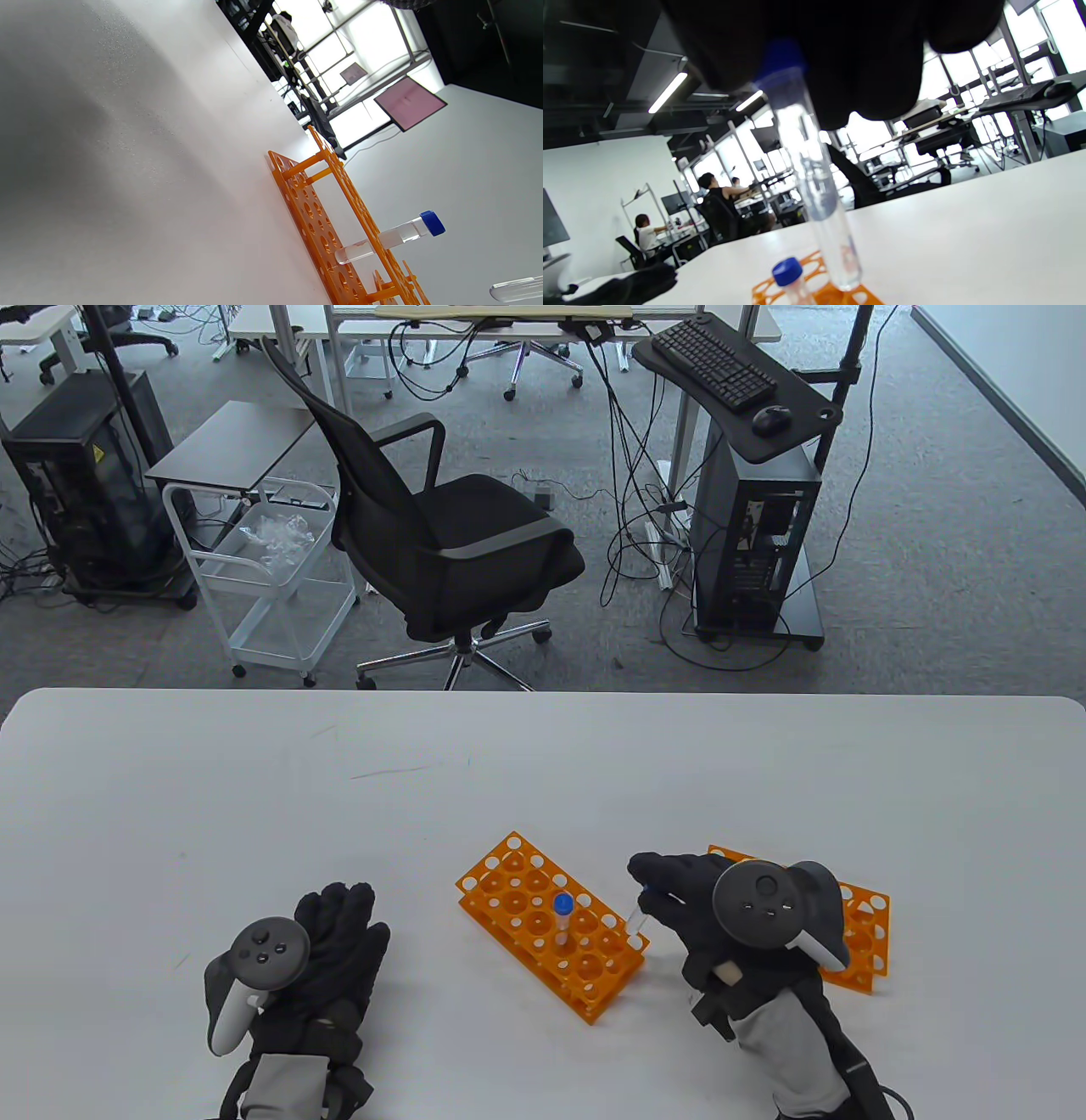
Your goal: Transfer 4 test tubes between racks (Right hand only)
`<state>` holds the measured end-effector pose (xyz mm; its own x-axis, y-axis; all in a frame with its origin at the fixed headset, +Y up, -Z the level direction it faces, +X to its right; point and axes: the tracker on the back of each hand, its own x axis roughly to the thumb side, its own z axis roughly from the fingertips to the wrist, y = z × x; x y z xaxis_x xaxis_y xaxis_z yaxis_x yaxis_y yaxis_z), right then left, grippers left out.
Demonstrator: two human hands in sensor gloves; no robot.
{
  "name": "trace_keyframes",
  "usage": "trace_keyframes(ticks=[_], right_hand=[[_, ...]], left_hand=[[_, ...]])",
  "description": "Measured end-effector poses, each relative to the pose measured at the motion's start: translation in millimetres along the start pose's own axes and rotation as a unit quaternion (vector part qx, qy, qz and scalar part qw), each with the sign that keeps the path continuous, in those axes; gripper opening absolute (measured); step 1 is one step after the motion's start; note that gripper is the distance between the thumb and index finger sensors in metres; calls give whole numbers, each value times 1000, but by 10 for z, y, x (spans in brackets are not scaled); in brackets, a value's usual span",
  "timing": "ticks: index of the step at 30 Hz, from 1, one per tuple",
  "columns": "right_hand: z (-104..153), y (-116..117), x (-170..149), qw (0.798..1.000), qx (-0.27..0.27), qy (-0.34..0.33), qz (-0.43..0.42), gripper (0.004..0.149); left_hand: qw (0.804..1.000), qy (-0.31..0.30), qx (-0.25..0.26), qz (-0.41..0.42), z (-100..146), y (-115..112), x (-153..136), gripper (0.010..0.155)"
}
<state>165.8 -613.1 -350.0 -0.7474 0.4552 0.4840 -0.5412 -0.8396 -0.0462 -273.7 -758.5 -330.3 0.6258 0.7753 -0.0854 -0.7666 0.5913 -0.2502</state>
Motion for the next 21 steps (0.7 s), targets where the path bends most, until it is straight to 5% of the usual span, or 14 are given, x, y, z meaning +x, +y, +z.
trace_keyframes(ticks=[21], right_hand=[[221, -519, -409, 996, -44, 83, 7, 47]], left_hand=[[1000, -1, -1, 1, 1, -1, -1, 69]])
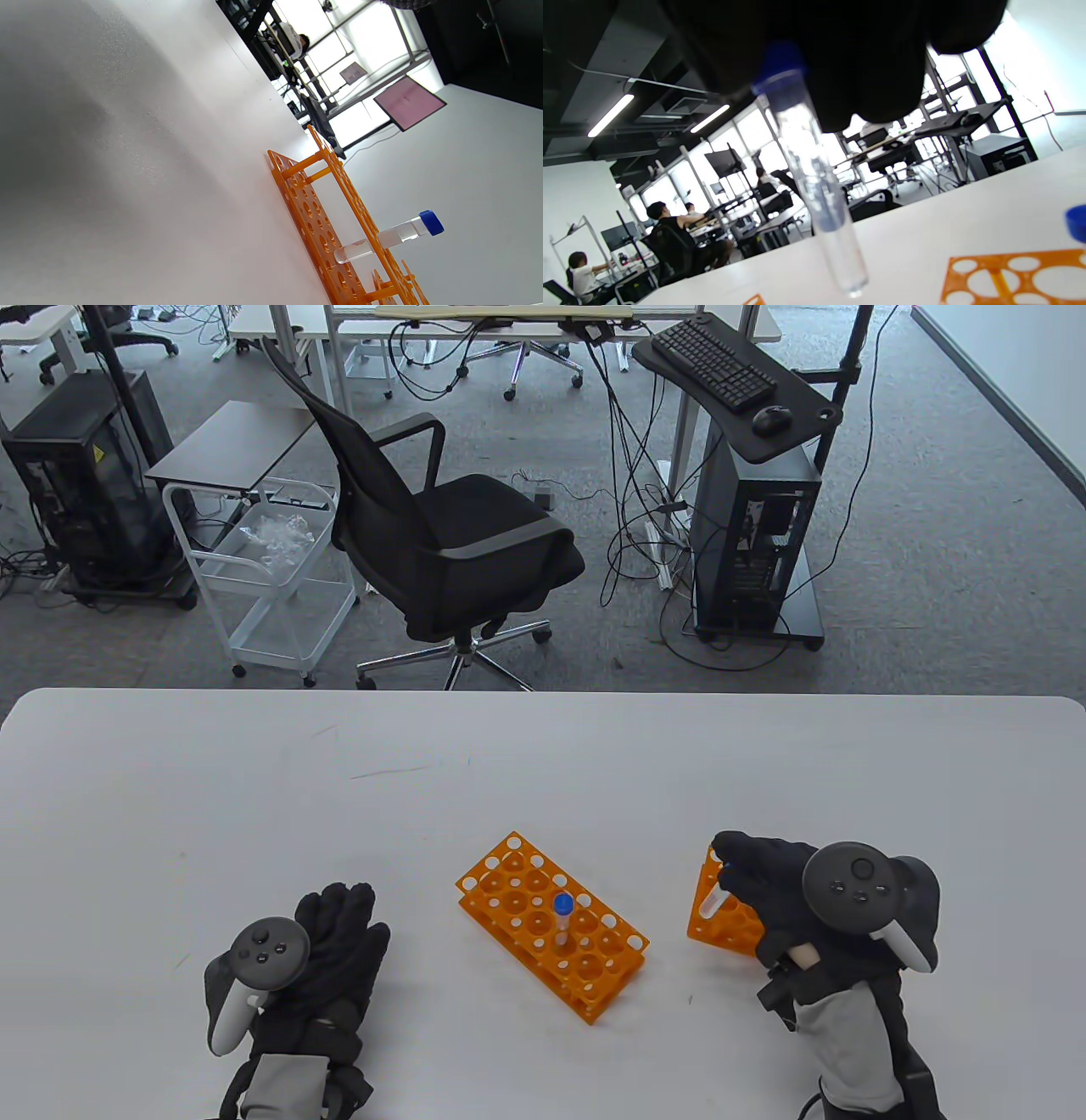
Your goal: Transfer 4 test tubes between racks (Right hand only)
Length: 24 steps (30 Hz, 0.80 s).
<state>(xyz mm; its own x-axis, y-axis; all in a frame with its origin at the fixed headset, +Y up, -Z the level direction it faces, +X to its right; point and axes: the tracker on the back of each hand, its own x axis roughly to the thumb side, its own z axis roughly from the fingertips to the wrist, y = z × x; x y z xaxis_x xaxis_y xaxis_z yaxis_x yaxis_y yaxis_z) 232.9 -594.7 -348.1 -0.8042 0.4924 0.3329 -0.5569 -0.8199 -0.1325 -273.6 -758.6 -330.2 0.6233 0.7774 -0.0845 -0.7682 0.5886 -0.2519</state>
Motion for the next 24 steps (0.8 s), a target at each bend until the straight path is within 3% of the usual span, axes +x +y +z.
trace_keyframes(ticks=[24], right_hand=[[170, -365, -476, 995, -38, 92, 9, 47]], left_hand=[[1000, 0, 0, 0, 0, 0, 0, 69]])
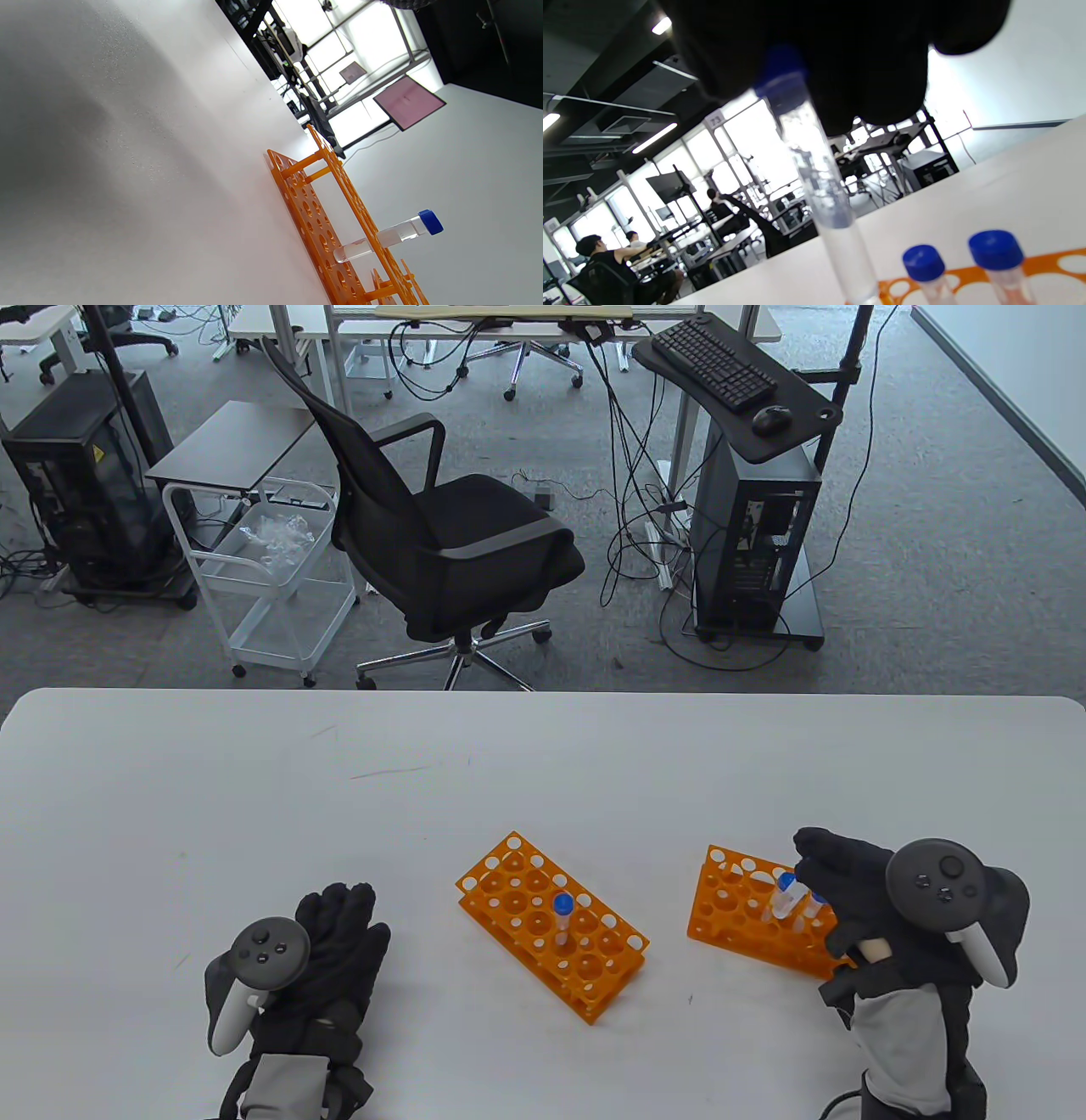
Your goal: Transfer 4 test tubes between racks (Right hand only)
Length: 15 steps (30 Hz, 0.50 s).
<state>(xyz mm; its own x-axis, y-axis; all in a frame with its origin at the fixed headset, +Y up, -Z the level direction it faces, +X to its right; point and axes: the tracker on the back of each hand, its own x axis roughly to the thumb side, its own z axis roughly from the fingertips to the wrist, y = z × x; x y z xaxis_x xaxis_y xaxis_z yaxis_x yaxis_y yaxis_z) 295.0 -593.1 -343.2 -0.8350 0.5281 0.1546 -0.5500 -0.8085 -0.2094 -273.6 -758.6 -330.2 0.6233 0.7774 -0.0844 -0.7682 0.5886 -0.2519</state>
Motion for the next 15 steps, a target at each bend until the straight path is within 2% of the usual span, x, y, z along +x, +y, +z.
trace_keyframes(ticks=[15], right_hand=[[37, -108, -349, 996, -46, 70, 34, 46]], left_hand=[[1000, -4, 1, 2, 3, 4, 6, 69]])
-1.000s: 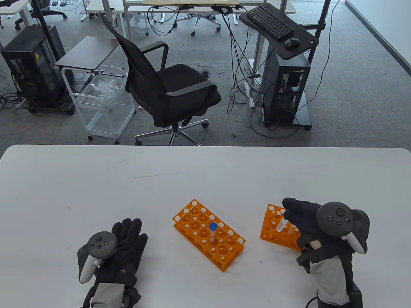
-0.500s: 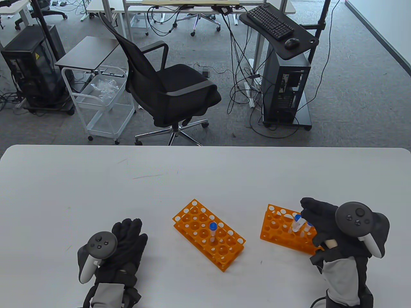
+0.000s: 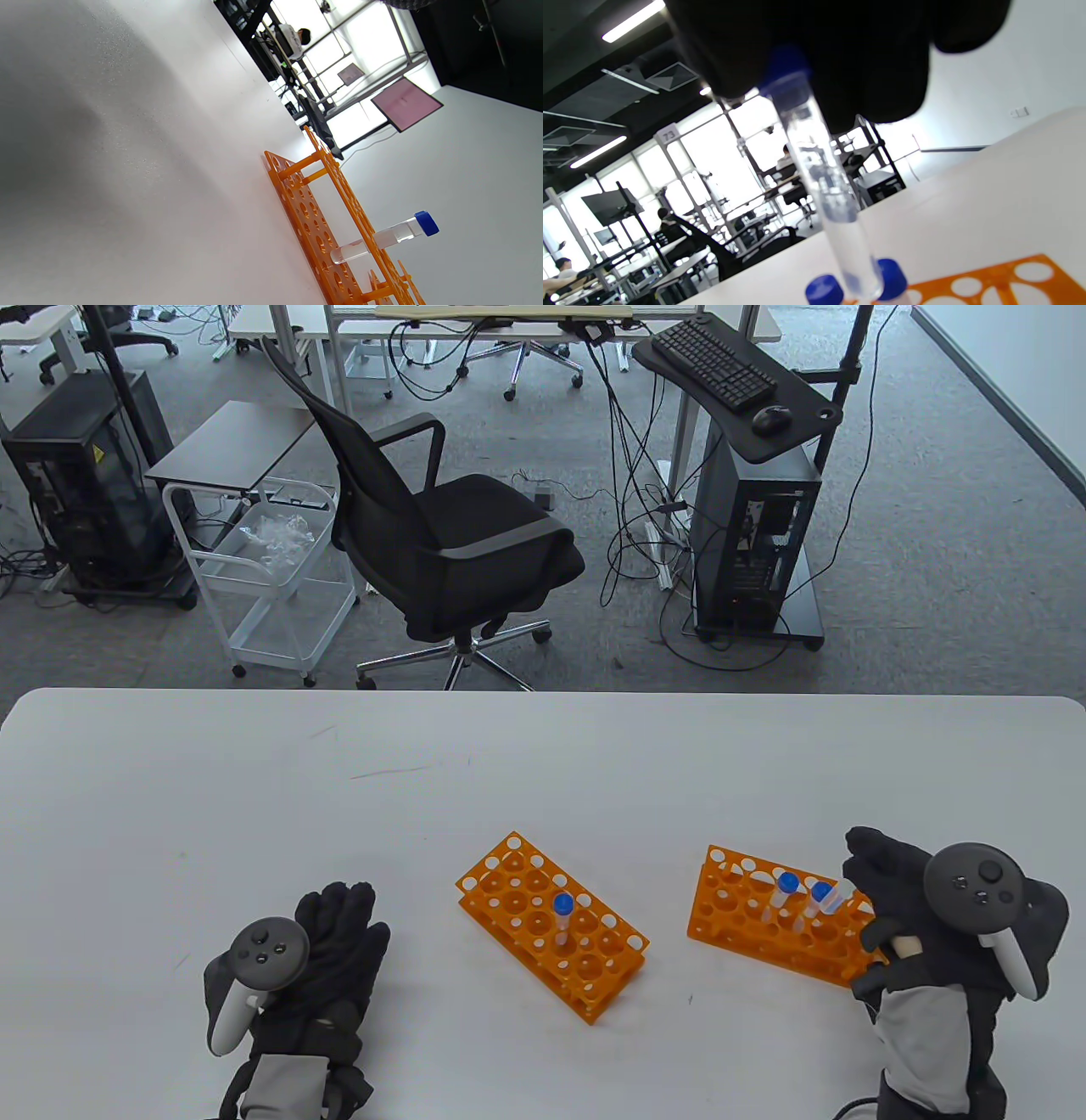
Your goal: Transfer 4 test tubes between racks (Right hand only)
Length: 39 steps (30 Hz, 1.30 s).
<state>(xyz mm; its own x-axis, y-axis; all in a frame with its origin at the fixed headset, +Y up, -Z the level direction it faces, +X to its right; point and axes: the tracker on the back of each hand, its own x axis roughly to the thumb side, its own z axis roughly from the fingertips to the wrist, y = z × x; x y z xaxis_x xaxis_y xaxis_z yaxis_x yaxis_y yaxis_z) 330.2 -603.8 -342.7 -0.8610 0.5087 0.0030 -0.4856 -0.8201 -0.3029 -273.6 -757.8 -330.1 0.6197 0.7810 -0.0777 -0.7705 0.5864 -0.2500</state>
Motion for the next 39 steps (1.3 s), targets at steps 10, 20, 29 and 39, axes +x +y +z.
trace_keyframes(ticks=[10, 20, 29, 39], right_hand=[[-21, 41, -138, 999, -1, 34, 15, 46], [-65, 146, -220, 998, 5, 49, 28, 47], [-118, 297, -292, 997, 25, 60, 39, 47], [-152, 404, -376, 996, 35, 70, 45, 47]], left_hand=[[1000, -1, 0, 0, 2, 1, -1, 69], [1000, -1, 0, 1, 4, 4, -2, 69], [1000, -2, 0, 2, 4, 5, 0, 69], [1000, -1, -2, 1, 5, 0, 6, 69]])
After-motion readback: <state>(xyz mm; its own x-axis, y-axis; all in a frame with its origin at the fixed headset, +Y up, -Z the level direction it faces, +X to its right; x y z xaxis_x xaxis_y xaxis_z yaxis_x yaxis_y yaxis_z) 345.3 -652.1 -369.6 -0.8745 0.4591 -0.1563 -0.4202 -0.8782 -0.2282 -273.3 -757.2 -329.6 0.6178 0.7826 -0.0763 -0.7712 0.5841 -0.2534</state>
